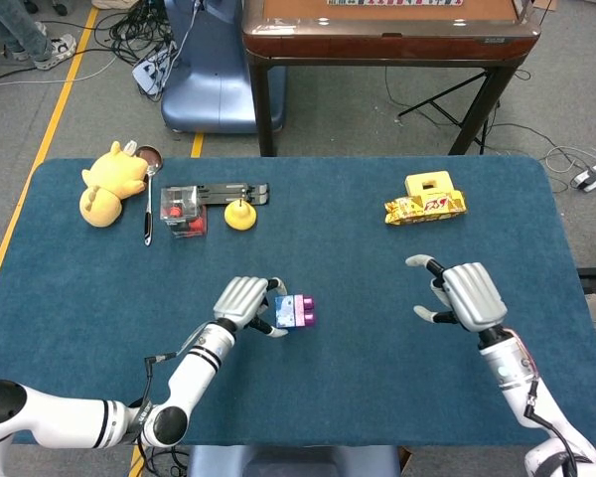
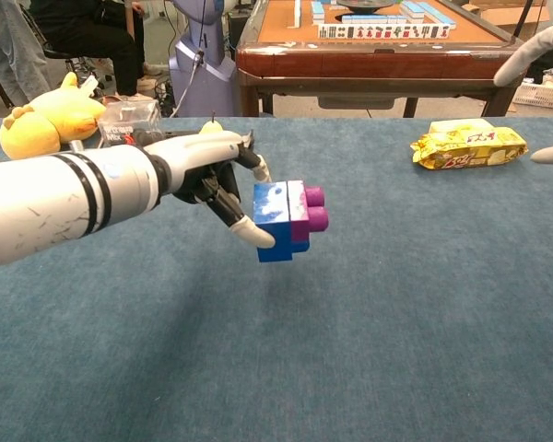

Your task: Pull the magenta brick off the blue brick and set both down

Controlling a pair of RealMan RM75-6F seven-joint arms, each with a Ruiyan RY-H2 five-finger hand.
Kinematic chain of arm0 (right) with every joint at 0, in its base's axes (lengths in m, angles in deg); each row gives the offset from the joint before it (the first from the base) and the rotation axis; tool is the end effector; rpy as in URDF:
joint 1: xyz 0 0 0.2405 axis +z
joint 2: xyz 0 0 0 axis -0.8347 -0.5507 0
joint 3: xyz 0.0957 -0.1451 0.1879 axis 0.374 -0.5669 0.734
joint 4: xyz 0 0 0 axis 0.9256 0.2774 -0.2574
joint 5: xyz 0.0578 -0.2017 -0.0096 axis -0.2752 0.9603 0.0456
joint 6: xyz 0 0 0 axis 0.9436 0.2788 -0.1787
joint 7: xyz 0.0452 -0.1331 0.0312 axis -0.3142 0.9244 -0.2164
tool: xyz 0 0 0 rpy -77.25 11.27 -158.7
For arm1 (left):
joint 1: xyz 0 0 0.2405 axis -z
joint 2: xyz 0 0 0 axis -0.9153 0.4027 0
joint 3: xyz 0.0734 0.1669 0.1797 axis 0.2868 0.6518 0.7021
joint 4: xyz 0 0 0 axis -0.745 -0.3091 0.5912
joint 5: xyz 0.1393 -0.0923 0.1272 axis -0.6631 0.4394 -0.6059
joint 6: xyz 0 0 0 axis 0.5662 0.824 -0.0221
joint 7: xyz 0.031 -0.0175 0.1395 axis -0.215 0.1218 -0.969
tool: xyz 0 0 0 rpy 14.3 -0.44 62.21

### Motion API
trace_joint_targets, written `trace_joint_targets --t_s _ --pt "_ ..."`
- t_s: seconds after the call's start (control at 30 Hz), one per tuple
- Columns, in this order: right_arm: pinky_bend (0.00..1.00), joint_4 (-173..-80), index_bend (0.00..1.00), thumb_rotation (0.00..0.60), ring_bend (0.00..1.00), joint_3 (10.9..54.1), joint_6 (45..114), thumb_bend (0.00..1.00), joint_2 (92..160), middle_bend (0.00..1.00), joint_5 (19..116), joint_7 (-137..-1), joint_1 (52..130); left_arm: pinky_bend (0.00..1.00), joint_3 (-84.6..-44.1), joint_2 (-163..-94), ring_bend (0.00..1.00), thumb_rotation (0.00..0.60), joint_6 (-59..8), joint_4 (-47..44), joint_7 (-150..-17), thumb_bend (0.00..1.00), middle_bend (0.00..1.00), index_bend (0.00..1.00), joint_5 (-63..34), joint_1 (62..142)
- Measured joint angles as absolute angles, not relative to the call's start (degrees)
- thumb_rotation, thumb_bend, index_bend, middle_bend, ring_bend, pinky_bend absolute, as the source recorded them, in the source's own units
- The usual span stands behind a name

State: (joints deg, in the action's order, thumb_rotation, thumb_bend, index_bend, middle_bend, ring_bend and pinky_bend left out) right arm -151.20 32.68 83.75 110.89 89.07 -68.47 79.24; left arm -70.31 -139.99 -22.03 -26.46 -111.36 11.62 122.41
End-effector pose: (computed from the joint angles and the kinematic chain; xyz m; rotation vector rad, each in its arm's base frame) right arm -0.2063 -0.2793 0.1085 1.6401 -0.9833 1.1771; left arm -0.0504 0.3279 -0.0497 -1.8255 -1.3054 -0.9661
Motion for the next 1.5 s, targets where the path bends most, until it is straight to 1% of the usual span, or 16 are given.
trace_joint_targets --t_s 0.43,0.63,0.77,1.27,1.5 --pt "1.00 -153.6 0.32 0.600 1.00 34.4 77.3 0.00 114.1 1.00 84.1 -69.5 84.9 1.00 -73.8 -142.4 0.93 0.539 -25.3 -25.0 -108.0 0.02 1.00 0.64 11.3 121.1" --pt "1.00 -154.1 0.27 0.600 1.00 35.4 74.7 0.00 115.1 1.00 81.0 -70.9 87.0 1.00 -74.8 -142.9 0.93 0.544 -26.0 -24.9 -107.3 0.02 1.00 0.64 11.3 120.7" --pt "1.00 -154.2 0.27 0.600 1.00 36.0 73.0 0.00 115.8 1.00 78.9 -71.7 88.4 1.00 -75.7 -143.4 0.94 0.552 -26.6 -25.0 -106.8 0.03 1.00 0.64 11.7 120.4" --pt "1.00 -152.3 0.26 0.600 1.00 37.6 71.9 0.00 120.3 1.00 75.6 -73.8 91.6 1.00 -78.7 -145.3 0.94 0.552 -29.2 -25.4 -104.6 0.03 1.00 0.65 12.7 119.1" --pt "1.00 -150.6 0.26 0.600 1.00 38.0 72.0 0.00 122.4 1.00 74.8 -75.5 92.5 1.00 -79.3 -145.8 0.95 0.566 -30.2 -25.8 -103.6 0.03 1.00 0.65 11.6 118.5"
